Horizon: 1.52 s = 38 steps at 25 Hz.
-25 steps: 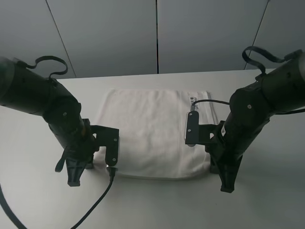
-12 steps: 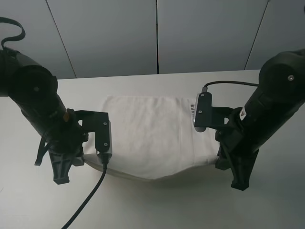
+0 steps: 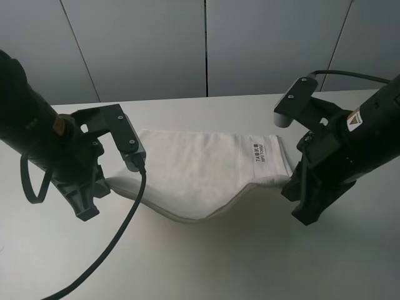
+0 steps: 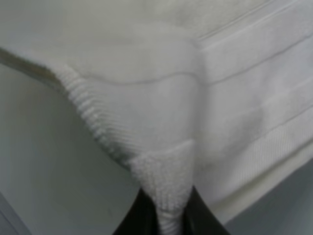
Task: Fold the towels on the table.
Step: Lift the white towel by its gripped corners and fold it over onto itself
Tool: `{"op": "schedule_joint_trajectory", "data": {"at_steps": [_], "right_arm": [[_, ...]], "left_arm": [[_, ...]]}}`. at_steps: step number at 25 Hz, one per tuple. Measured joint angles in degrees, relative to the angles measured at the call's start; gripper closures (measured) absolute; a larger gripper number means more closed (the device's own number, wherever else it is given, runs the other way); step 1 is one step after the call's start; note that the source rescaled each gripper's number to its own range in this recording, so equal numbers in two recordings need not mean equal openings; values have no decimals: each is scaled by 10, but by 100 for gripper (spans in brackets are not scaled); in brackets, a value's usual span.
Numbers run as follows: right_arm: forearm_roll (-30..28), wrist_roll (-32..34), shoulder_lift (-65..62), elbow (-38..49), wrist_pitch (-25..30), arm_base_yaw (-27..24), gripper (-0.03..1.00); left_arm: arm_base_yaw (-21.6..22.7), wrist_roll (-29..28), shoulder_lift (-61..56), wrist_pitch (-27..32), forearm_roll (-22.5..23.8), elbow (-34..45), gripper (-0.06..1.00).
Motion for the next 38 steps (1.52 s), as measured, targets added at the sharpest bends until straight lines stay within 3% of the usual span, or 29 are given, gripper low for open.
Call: {"op": "schedule_joint_trajectory", "data": {"at_steps": [6,15,31,35,38], "right_arm": [[-40,120,-2,0,-21,0,97],[-152,292,-2,0,-73,0,97],[-278,418,89,0,-187,0,97],[-361,484,104,0,-209,0,97],[-458,591,116,0,-215,0,97]], "left_arm": [[0,-120,-12,-53,0,0,93],[0,-236,-13,-109,31,0,93],[0,-438,34,-145,216,0,89],[0,-494,48,-160,273,0,89],[0,-531,54,-174,313,0,89]]}}
